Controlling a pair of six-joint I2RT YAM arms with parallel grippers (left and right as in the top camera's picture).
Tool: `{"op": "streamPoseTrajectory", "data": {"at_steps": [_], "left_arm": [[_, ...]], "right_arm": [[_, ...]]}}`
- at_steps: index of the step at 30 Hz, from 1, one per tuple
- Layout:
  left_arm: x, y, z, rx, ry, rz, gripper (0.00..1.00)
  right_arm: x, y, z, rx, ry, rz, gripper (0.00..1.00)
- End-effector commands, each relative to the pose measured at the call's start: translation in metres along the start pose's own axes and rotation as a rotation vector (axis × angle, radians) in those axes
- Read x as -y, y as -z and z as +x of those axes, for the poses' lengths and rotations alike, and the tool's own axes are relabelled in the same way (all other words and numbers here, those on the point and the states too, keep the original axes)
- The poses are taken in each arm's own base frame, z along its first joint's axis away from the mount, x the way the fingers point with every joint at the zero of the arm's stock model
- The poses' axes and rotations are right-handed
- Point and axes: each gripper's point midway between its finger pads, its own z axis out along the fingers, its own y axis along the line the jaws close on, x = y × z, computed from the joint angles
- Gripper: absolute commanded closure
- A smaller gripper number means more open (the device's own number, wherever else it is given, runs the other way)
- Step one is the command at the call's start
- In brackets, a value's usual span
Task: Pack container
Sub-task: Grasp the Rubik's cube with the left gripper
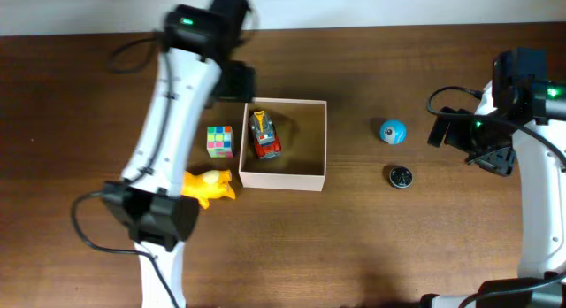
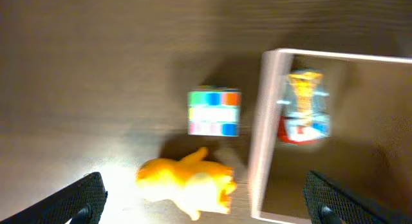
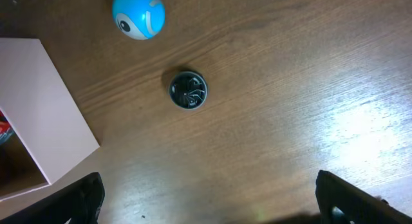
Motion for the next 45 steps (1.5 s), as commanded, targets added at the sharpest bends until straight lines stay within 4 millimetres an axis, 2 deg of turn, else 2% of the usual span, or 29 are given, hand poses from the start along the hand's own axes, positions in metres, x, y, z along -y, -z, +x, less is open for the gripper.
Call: {"op": "streamPoseTrajectory", "data": {"at_steps": [1, 5, 9, 12, 18, 24, 27, 31, 33, 37, 43, 45], "left_arm": [[-0.024, -0.028, 0.009, -0.105, 0.069, 0.044, 0.01], [-0.027, -0.072, 0.028, -0.212, 0.075, 0.036, 0.01], [-0.005, -0.111, 0.044, -0.271, 0.004, 0.135, 0.0], [0.0, -0.125, 0.046, -0.27, 0.002, 0.151, 0.01], [0.006, -0.138, 0.054, -0.283, -0.003, 0.149, 0.01], [0.011, -0.168, 0.061, -0.269, -0.009, 0.151, 0.0], [0.011, -0.175, 0.063, -0.264, -0.012, 0.15, 0.02], [0.012, -0.176, 0.057, -0.24, -0.017, 0.155, 0.11], [0.013, -0.176, 0.055, -0.231, -0.017, 0.157, 0.23], [0.013, -0.177, 0.055, -0.228, -0.017, 0.158, 0.38], [0.013, -0.177, 0.055, -0.227, -0.044, 0.16, 0.34], [0.013, -0.177, 0.055, -0.229, -0.046, 0.161, 0.44]], "right_arm": [[-0.002, 0.009, -0.003, 0.03, -0.008, -0.014, 0.01], [-0.002, 0.009, -0.003, 0.032, -0.008, -0.015, 0.01], [-0.002, 0.01, -0.004, 0.036, -0.007, -0.016, 0.01], [-0.002, 0.01, -0.004, 0.037, -0.007, -0.016, 0.01], [-0.002, 0.009, -0.005, 0.041, -0.007, -0.018, 0.01], [-0.003, 0.01, -0.007, 0.046, -0.007, -0.019, 0.01], [-0.003, 0.01, -0.007, 0.047, -0.007, -0.02, 0.01], [-0.003, 0.01, -0.007, 0.046, -0.006, -0.019, 0.01], [-0.003, 0.01, -0.007, 0.046, -0.007, -0.019, 0.01], [-0.003, 0.01, -0.006, 0.045, -0.007, -0.019, 0.01], [-0.003, 0.01, -0.006, 0.045, -0.007, -0.019, 0.01], [-0.003, 0.01, -0.006, 0.045, -0.007, -0.019, 0.01]]}}
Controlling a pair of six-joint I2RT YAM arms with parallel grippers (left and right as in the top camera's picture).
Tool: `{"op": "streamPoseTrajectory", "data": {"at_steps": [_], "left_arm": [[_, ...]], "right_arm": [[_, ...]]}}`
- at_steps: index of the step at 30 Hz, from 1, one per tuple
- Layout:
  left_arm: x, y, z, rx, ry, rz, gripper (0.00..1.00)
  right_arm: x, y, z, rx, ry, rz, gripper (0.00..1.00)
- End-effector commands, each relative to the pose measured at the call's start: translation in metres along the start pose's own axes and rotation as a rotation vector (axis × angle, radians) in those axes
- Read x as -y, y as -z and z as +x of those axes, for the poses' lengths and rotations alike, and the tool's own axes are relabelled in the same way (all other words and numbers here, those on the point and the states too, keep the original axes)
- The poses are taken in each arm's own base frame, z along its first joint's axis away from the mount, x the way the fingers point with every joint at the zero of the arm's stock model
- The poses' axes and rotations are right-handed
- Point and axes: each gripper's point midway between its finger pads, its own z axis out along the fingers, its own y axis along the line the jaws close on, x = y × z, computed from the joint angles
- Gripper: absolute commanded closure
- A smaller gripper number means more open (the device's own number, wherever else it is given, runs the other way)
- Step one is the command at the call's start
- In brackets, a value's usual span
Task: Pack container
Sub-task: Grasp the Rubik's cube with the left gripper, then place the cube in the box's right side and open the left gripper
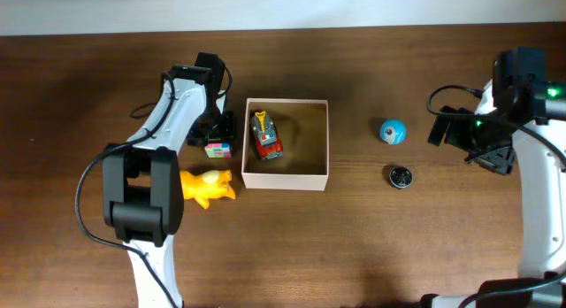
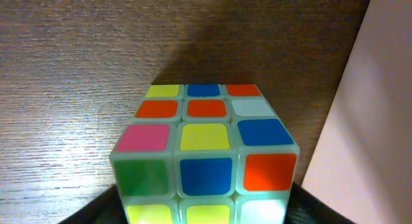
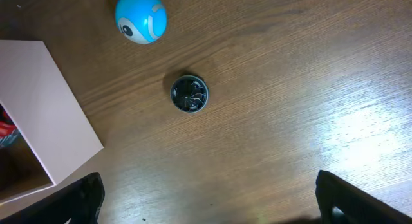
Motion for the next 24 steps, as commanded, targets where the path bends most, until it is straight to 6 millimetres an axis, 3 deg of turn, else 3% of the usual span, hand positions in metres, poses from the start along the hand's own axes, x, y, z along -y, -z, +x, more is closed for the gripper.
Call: {"op": "streamPoseTrajectory", "data": {"at_steps": [1, 4, 7, 9, 14, 16, 19, 21, 24], "left_arm": [[0.002, 0.001, 0.001, -0.001, -0.023, 0.011, 0.49], [0.002, 0.005, 0.001, 0.0, -0.024, 0.011, 0.57], [0.003, 0.023, -0.002, 0.011, -0.039, 0.012, 0.67], [0.005, 0.046, -0.007, 0.038, -0.04, 0.017, 0.66], [0.015, 0.131, -0.025, 0.19, -0.055, 0.043, 0.65], [0.028, 0.17, -0.026, 0.267, -0.082, 0.06, 0.65], [0.057, 0.21, -0.024, 0.362, -0.142, 0.096, 0.65], [0.082, 0.222, -0.022, 0.403, -0.18, 0.122, 0.63], [0.12, 0.219, -0.018, 0.419, -0.213, 0.155, 0.6]], "right_arm": [[-0.002, 0.009, -0.003, 0.033, -0.008, -0.015, 0.01], [-0.002, 0.009, -0.003, 0.03, -0.009, -0.014, 0.01], [-0.002, 0.009, -0.003, 0.03, -0.009, -0.013, 0.01], [-0.002, 0.009, -0.003, 0.031, -0.008, -0.014, 0.02], [-0.002, 0.009, -0.003, 0.03, -0.009, -0.013, 0.02], [-0.001, 0.009, -0.002, 0.027, -0.009, -0.013, 0.01], [-0.001, 0.009, -0.001, 0.024, -0.009, -0.012, 0.01], [-0.001, 0.009, -0.001, 0.023, -0.009, -0.012, 0.01], [-0.001, 0.009, -0.001, 0.023, -0.009, -0.012, 0.01]]}}
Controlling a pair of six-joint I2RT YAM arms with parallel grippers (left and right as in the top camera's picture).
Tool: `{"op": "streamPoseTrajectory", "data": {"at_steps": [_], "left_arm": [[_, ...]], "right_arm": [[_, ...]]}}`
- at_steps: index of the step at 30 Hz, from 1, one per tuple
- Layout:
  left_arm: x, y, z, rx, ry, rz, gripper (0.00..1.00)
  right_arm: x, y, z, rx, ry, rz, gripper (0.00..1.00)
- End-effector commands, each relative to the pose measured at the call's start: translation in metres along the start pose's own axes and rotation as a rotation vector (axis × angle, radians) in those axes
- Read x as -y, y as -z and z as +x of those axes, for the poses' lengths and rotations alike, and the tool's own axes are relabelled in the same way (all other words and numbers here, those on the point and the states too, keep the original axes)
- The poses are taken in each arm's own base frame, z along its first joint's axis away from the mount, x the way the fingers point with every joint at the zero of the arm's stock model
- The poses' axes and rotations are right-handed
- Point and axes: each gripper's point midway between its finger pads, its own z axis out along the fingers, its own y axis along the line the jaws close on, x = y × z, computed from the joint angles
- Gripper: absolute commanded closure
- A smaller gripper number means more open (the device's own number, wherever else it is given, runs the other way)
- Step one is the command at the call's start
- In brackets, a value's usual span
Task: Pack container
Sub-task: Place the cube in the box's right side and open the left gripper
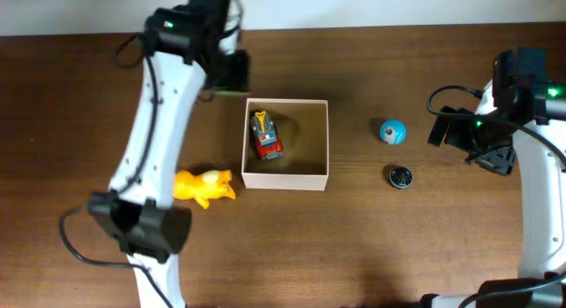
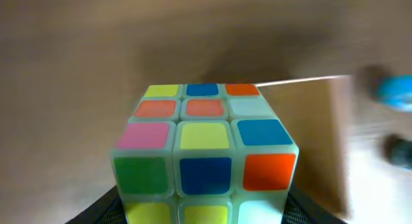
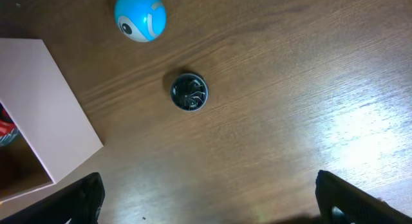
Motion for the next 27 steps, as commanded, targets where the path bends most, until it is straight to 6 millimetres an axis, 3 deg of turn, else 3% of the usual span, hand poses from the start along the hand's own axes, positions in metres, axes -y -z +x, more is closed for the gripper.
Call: {"op": "streamPoseTrajectory", "data": {"at_steps": [1, 8, 14, 21, 25, 27], "left_arm": [[0.048, -0.006, 0.005, 0.002, -0.028, 0.064, 0.59], [0.101, -0.069, 0.034, -0.122, -0.022, 0.063, 0.6], [0.118, -0.118, 0.057, -0.22, -0.053, 0.037, 0.59], [0.118, -0.157, 0.071, -0.28, -0.007, 0.002, 0.57], [0.121, -0.165, 0.066, -0.258, -0.006, 0.013, 0.41], [0.122, -0.165, 0.064, -0.25, -0.006, 0.018, 0.26]], "right_arm": [[-0.001, 0.008, -0.002, 0.027, -0.008, -0.013, 0.02], [0.0, 0.008, 0.0, 0.018, -0.005, -0.006, 0.02], [0.0, 0.008, 0.0, 0.018, -0.005, -0.006, 0.01], [0.001, 0.008, 0.0, 0.02, 0.002, 0.001, 0.01], [0.001, 0.008, 0.0, 0.021, 0.002, 0.001, 0.01], [0.001, 0.008, 0.0, 0.021, 0.002, 0.001, 0.01]]}}
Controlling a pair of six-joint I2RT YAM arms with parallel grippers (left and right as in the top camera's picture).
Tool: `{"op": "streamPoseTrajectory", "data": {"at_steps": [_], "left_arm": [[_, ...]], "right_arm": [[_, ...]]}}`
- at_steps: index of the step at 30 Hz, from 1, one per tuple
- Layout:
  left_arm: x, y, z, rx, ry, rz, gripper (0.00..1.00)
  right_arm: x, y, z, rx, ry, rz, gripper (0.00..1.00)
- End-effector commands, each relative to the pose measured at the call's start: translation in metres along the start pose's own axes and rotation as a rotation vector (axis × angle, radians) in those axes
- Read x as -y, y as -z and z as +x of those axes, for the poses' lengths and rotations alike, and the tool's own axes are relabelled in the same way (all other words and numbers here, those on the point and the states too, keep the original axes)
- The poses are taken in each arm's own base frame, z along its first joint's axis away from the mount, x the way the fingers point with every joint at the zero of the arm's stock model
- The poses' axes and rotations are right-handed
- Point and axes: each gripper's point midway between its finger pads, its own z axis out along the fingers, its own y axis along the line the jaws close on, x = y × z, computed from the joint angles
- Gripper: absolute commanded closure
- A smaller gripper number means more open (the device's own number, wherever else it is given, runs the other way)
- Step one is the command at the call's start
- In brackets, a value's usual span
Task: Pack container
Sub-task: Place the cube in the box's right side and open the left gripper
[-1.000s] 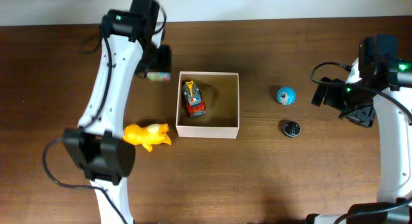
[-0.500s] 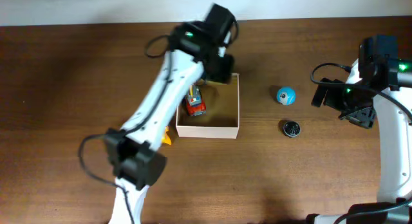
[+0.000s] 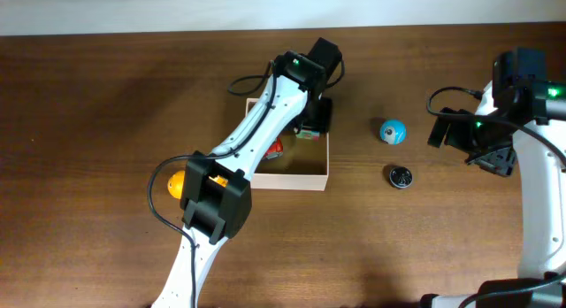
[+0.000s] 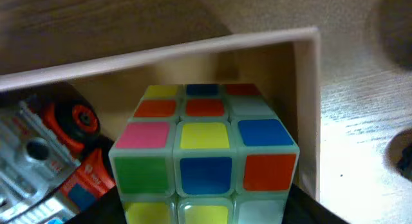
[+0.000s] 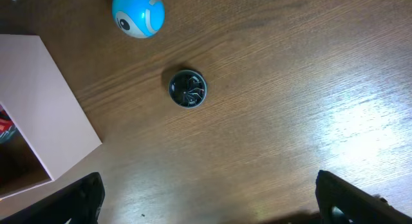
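My left gripper (image 3: pixel 311 122) is shut on a multicoloured puzzle cube (image 4: pixel 205 150), holding it over the right part of the open cream box (image 3: pixel 292 184). The overhead view shows the cube (image 3: pixel 307 131) just inside the box's right wall. A red toy car (image 4: pixel 55 153) lies in the box's left part, half hidden by the arm from above. My right gripper (image 5: pixel 209 205) hangs open over bare table, nothing between its fingers. A blue ball (image 5: pixel 138 11) and a black round disc (image 5: pixel 187 89) lie on the table ahead of it.
A yellow toy animal (image 3: pixel 176 184) lies left of the box, mostly covered by my left arm. The blue ball (image 3: pixel 393 131) and black disc (image 3: pixel 401 176) sit between the box and my right arm (image 3: pixel 495 131). The table's far edge runs along the top.
My left gripper, still shut on the cube, has moved from above the table behind the box's left corner to over the box's right part. The right arm has not moved.
The cube stood on the table left of the box with my left gripper open high above it. Then the gripper was down around the cube. Then it held the cube lifted behind the box, and now over the box's inside. The right arm stayed still.
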Motion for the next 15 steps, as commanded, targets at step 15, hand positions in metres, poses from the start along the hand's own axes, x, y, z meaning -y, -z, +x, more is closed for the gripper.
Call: {"op": "streamPoseTrajectory", "data": {"at_steps": [15], "left_arm": [[-0.064, 0.118, -0.004, 0.046, -0.038, -0.014, 0.2]], "right_arm": [[0.0, 0.008, -0.004, 0.034, 0.001, -0.004, 0.01]]}}
